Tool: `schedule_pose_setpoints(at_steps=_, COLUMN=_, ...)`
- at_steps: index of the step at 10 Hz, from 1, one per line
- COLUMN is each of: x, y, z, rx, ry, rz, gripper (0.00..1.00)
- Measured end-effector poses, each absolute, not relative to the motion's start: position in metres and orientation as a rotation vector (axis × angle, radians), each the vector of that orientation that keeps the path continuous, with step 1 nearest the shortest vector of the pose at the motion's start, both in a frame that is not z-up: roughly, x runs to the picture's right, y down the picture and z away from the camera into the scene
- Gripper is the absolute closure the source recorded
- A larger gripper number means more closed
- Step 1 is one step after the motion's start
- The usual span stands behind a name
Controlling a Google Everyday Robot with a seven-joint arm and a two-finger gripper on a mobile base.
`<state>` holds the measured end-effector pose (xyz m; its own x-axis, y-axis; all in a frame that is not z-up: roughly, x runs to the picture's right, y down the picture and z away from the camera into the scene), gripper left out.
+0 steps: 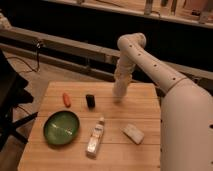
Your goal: Place the ceramic cup over the eraser
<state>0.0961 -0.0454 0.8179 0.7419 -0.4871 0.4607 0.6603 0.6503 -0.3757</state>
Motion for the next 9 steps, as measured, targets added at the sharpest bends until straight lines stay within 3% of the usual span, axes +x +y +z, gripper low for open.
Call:
schedule_pose_setpoints(at_steps=4, x=0.05, y=-0.044, z=0.766, rx=-0.503, ry=-0.421, rz=-0.797, gripper=1.0)
schedule_pose_setpoints(at_steps=9, x=0.023, y=-0.047, z=0.736, rx=-0.45, ry=-0.514, rz=-0.868, gripper=1.0)
